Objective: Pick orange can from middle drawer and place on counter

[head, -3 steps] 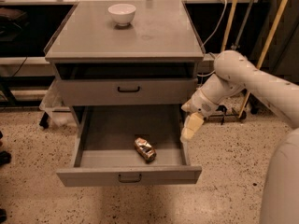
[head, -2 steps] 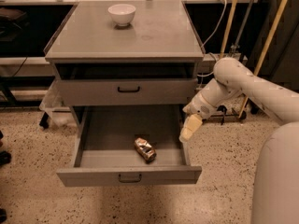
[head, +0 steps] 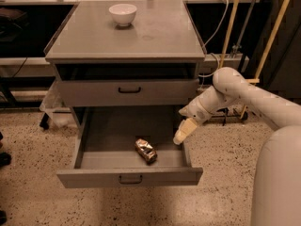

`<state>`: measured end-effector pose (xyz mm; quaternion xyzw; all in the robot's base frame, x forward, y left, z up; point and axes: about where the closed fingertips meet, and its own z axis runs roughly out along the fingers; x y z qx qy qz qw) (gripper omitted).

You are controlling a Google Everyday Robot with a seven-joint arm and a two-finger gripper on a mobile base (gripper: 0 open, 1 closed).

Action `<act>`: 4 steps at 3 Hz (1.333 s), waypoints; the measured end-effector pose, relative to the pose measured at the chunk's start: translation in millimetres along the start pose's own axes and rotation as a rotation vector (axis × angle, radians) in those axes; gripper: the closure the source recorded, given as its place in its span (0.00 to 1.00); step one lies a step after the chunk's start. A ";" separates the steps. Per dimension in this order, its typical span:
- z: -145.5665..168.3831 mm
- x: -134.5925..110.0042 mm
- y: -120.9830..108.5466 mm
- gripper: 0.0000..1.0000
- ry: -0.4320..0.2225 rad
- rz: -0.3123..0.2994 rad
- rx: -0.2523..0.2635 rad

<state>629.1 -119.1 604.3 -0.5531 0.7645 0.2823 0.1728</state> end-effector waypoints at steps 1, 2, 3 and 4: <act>56.5 -20.4 -20.6 0.00 -0.146 0.020 0.010; 103.9 -43.0 -45.4 0.00 -0.264 0.054 0.061; 106.9 -45.7 -53.9 0.00 -0.276 0.060 0.091; 113.5 -46.6 -51.7 0.00 -0.275 0.063 0.094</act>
Offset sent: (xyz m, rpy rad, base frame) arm 0.0924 0.1269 -0.0979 0.3380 -0.1440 -0.2623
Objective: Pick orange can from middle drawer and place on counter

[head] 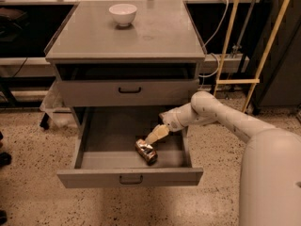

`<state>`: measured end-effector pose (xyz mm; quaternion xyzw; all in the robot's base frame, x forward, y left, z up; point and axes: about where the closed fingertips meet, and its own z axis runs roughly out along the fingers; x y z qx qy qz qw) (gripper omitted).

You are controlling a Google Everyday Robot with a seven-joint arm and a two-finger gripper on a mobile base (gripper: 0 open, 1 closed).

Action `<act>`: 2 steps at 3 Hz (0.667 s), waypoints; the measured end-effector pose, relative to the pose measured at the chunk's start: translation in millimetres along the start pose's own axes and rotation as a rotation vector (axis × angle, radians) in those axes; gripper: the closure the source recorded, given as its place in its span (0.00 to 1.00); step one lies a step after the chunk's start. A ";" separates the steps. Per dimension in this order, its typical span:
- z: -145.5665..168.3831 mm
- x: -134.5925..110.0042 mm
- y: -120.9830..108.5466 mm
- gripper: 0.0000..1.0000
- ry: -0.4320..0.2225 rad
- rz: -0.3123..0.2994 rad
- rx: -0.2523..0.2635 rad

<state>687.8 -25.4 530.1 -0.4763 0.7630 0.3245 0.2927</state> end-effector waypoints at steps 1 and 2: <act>15.5 8.4 14.4 0.00 0.031 0.034 0.045; 53.7 49.9 35.4 0.00 0.133 0.102 0.105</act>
Offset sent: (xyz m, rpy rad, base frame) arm -0.0196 0.0259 -0.1309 -0.2795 -0.0676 -0.4566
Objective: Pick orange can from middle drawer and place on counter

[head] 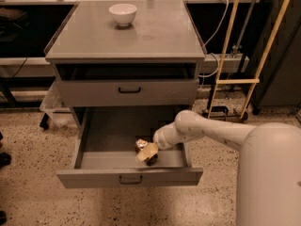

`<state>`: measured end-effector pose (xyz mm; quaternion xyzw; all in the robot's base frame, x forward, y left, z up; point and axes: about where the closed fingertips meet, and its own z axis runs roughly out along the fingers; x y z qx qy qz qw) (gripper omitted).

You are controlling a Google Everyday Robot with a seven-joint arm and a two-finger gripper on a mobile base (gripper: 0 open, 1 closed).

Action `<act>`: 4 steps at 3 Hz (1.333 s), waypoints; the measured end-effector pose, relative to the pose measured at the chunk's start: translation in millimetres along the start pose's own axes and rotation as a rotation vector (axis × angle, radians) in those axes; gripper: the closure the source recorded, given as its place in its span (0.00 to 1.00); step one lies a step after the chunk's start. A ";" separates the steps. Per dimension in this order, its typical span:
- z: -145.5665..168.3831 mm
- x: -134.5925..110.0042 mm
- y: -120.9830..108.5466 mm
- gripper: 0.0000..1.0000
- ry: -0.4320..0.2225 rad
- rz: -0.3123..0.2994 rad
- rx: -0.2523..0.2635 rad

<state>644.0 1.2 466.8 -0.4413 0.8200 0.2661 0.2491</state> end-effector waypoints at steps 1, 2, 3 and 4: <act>17.4 23.2 15.4 0.00 0.014 0.057 0.009; 17.3 23.1 15.4 0.00 0.014 0.057 0.009; 4.2 0.3 5.1 0.00 -0.039 0.066 -0.006; -12.1 -20.2 -4.8 0.00 -0.162 0.146 0.015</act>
Offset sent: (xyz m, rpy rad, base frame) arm -0.0211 0.0048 -0.0243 -0.0072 0.0397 -0.0454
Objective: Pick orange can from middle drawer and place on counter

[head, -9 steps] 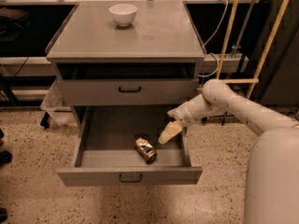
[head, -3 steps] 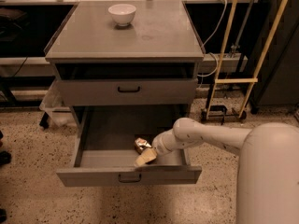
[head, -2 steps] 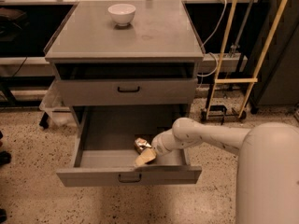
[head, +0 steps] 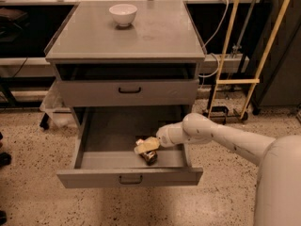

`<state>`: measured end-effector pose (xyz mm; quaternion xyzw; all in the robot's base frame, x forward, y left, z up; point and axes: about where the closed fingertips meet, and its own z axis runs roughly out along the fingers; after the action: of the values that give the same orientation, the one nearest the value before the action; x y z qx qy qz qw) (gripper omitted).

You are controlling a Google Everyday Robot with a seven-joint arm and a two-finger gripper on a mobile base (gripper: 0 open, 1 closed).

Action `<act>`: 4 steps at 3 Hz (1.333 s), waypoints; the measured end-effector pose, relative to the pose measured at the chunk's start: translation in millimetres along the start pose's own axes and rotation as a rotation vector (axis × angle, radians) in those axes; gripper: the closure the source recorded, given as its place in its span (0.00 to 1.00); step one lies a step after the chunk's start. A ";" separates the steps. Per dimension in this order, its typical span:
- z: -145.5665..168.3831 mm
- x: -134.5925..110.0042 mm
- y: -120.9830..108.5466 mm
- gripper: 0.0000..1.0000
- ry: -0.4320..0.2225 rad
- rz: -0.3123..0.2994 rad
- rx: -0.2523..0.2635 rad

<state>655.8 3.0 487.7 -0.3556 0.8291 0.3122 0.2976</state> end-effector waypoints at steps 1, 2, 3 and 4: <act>1.0 -4.7 -3.9 0.00 -0.018 0.000 0.020; 16.8 4.1 12.6 0.00 0.072 -0.016 0.056; 28.4 14.7 20.7 0.00 0.157 -0.001 0.180; 37.2 38.4 19.0 0.00 0.202 0.032 0.230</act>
Offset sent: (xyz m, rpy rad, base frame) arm 0.0169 0.0342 -0.0357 -0.2315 -0.0731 -0.3132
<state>629.3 25.1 442.7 -0.3355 0.8906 0.1826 0.2467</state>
